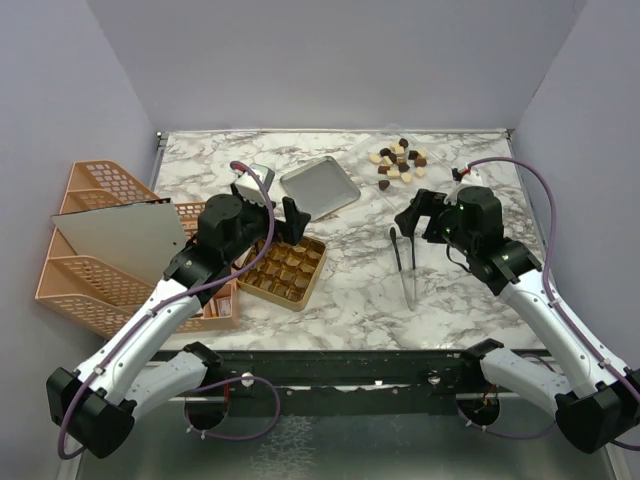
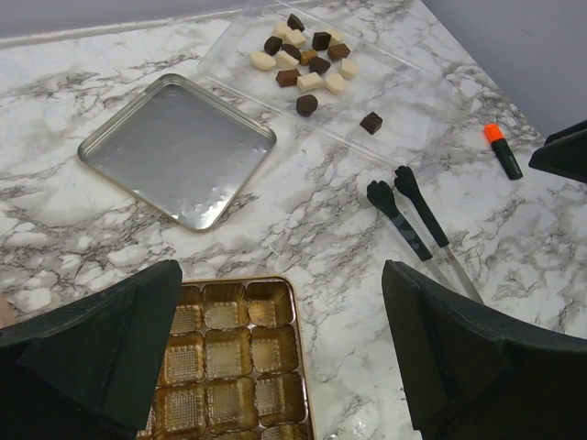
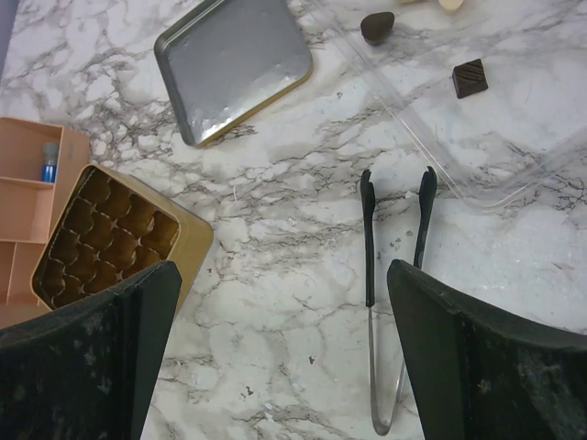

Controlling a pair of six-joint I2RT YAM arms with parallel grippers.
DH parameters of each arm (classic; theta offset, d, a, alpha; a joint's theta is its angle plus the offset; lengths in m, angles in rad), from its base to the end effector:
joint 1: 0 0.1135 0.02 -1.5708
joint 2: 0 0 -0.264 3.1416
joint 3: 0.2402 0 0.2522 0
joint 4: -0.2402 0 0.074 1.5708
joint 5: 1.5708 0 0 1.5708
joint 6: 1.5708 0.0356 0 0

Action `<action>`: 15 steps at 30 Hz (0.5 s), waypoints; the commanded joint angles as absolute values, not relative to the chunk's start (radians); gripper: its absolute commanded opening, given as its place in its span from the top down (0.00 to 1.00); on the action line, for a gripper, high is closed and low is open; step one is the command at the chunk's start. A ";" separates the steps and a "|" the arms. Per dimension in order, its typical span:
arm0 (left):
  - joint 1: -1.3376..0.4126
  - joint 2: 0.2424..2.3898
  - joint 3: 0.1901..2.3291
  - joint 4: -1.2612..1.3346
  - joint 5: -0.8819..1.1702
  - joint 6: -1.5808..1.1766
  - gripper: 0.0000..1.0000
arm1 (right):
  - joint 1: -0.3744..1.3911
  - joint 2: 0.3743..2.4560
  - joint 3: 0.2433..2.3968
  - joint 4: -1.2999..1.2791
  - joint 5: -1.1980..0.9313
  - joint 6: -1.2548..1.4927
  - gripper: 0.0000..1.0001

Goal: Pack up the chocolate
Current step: Pick up the clamp from the center of the board.

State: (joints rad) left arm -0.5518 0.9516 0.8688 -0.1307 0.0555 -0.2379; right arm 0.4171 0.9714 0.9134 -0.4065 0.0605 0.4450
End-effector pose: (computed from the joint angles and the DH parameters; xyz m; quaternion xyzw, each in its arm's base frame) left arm 0.1888 -0.1185 0.3448 0.1388 0.7658 -0.2613 0.5709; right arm 0.1993 0.0859 0.3281 0.0278 0.8502 0.1960 0.4878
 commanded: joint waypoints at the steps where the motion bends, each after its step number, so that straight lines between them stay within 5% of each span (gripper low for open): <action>1: -0.549 0.924 0.858 -0.100 0.010 -0.214 0.01 | 0.418 0.967 0.940 -0.433 0.101 0.443 0.00; 15: -0.549 0.855 0.836 -0.104 -0.135 -0.191 0.01 | 0.418 1.051 0.867 -0.540 0.194 0.448 0.01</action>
